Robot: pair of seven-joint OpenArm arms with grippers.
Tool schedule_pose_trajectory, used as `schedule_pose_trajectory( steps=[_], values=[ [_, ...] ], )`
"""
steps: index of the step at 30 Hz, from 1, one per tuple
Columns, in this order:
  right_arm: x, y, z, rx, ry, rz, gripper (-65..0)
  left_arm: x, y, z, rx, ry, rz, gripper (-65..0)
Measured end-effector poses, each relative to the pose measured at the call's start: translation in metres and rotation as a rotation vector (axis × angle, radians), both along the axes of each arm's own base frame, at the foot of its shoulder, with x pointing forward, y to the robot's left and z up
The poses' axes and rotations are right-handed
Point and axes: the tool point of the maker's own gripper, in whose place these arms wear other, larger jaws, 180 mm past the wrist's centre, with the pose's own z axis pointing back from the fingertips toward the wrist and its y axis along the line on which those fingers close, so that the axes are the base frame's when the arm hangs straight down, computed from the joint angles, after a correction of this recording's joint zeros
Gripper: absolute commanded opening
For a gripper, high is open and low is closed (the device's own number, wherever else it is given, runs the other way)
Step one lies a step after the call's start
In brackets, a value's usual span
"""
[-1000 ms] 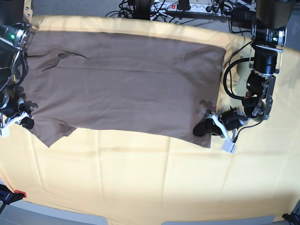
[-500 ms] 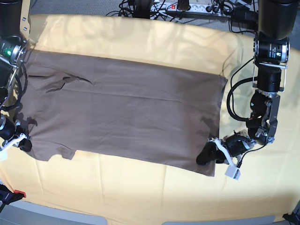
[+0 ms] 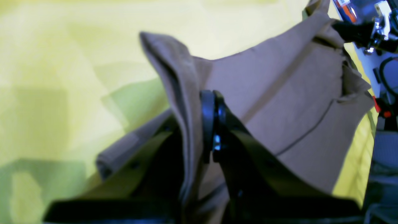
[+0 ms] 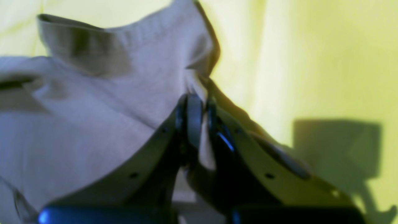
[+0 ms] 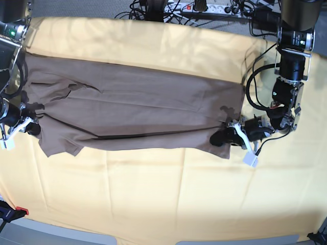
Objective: Fold the T-shirt properly
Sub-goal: 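Lift the grasped edge and fold it over onto the shirt with both grippers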
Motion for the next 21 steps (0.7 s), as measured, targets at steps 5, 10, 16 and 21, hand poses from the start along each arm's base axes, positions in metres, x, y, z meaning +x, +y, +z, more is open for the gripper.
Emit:
schedule_pose_trajectory(
  steps=[5, 10, 16, 21],
  values=[
    [-0.017, -0.016, 0.014, -0.109, 0.003, 0.044, -65.0, -0.005, 0.008, 0.018, 0.007, 0.005, -0.047, -65.0],
    [-0.023, -0.027, 0.020, -0.131, 0.012, 0.048, -65.0, -0.018, 0.004, 0.026, -0.018, 0.040, -0.109, -65.0],
    [-0.032, -0.029, 0.015, -0.127, 0.079, 0.059, -65.0, -0.043, -0.012, 0.034, -0.027, 0.104, -0.254, -65.0],
    [-0.034, -0.024, 0.017, -0.085, 0.087, 0.066, -65.0, -0.063, -0.016, 0.030, 0.039, 0.149, -0.364, -65.0]
  ],
)
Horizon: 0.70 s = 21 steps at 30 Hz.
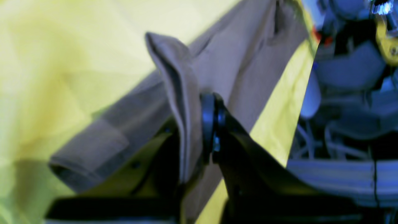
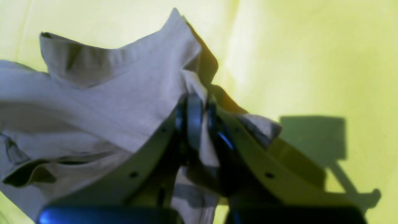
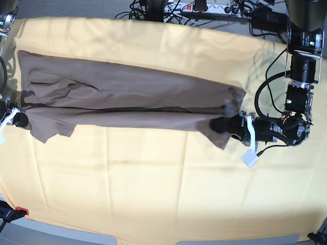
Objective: Fold the T-shirt properly
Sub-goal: 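Lift the grasped edge and fold it over onto the shirt with both grippers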
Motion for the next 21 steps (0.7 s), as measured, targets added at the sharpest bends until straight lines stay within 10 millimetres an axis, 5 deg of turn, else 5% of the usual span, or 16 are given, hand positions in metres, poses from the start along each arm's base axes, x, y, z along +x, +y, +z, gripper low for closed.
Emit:
schedule_pose_trajectory(
  steps=[8, 10, 13, 15, 21],
  values=[
    [-0.001, -0.001, 0.000, -0.004, 0.004, 0.001, -62.4, 0.003, 0.008, -0.013, 0.078, -0.015, 0.021, -65.0],
    [0.002, -0.001, 0.002, -0.003, -0.016, -0.004, -42.5, 0.010, 0.008, -0.011, 0.074, -0.040, 0.050, -59.4],
    [0.005, -0.003, 0.005, -0.008, -0.027, -0.006, -19.9, 0.011, 0.009, -0.011, 0.077, -0.045, 0.052, -34.3],
    [0.010, -0.003, 0.011, 0.000, -0.055, -0.010, -18.7, 0.011, 0.009, -0.011, 0.078, -0.043, 0.051, -28.3],
    [0.036, 0.014, 0.037, 0.095, -0.172, -0.013, -18.7, 0.010, 0.009, -0.012, 0.080, -0.042, 0.052, -28.4]
  ],
)
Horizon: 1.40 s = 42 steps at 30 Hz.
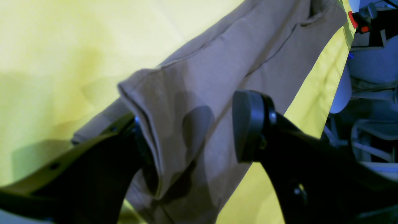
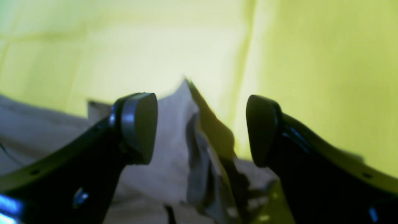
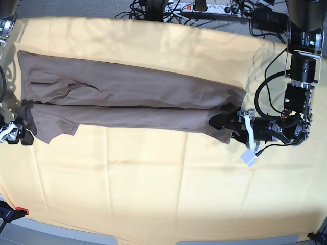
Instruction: Fold the T-shirt properly
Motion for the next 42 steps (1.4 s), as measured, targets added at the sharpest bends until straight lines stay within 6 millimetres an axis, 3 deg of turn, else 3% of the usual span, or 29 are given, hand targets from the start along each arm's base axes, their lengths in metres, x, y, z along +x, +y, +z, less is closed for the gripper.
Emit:
schedule_pose_trajectory(
  steps=[6, 10, 14, 18, 21, 27, 34, 37, 41, 42],
  values=[
    [0.003, 0.021, -0.041, -0.116, 0.052, 0.019, -18.7, -0.008, -0.001, -0.009, -0.001, 0.024, 0.000, -28.4],
    [0.006, 0.021, -0.045, -0.142, 0.044, 0.008, -19.6, -0.007, 0.001, -0.008, 0.002, 0.023, 0.002, -28.4],
    [0.006, 0.024, -0.046, -0.136, 0.044, 0.009, -31.7, -0.008, 0.000, -0.008, 0.000, 0.023, 0.002, -28.4],
    [0.006, 0.034, -0.054, -0.126, 0.047, 0.013, -28.6, -0.008, 0.000, -0.009, 0.000, 0.023, 0.002, -28.4],
    [0.007, 0.023, -0.057, -0.179, 0.049, -0.026, -24.6, -0.008, 0.000, -0.009, 0.000, 0.023, 0.002, -28.4],
    [0.011, -0.006, -0.053, -0.268, 0.047, -0.126, -24.2, -0.008, 0.000, -0.009, 0.001, 0.023, 0.002, -28.4],
    [0.010, 0.028, -0.066, -0.166, 0.051, -0.079, -25.3, -0.008, 0.000, -0.009, -0.001, 0.023, 0.002, -28.4],
    [0.011, 0.039, -0.060, -0.138, 0.027, -0.013, -36.1, -0.007, 0.000, -0.008, -0.005, 0.019, 0.006, -28.4],
    [0.020, 0.040, -0.043, -0.107, -0.020, 0.009, -65.0, -0.006, 0.000, -0.007, -0.007, 0.017, 0.008, -28.4],
    [0.021, 0.039, -0.039, -0.095, -0.024, 0.008, -65.0, -0.006, 0.000, -0.007, -0.007, 0.017, 0.009, -28.4]
  ],
)
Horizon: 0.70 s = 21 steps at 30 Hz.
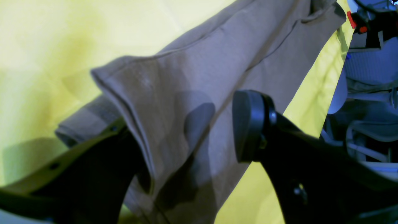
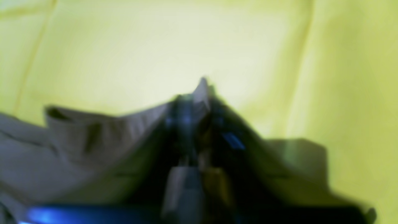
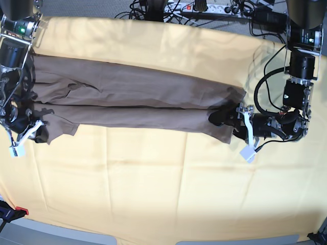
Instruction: Fold the T-shirt properly
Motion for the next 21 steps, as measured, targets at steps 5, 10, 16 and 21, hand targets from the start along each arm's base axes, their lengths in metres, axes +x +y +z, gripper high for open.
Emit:
schedule_pose_trajectory(
  steps=[5, 10, 16, 21],
  values=[
    [-0.010, 0.001, 0.003, 0.079, 0.061, 0.014, -65.0, 0.000, 0.000, 0.000, -0.002, -0.001, 0.000, -28.4],
    [-0.023, 0.011, 0.013, 0.204, 0.129, 0.065, -65.0, 0.002, -0.001, 0.002, -0.011, -0.010, 0.010, -28.4],
    [-0.058, 0.028, 0.007, 0.266, 0.203, 0.145, -65.0, 0.003, -0.001, 0.003, -0.016, -0.016, 0.013, -28.4],
    [-0.093, 0.039, 0.008, 0.151, 0.223, 0.236, -65.0, 0.004, -0.002, 0.004, -0.018, -0.017, 0.013, -28.4]
  ],
)
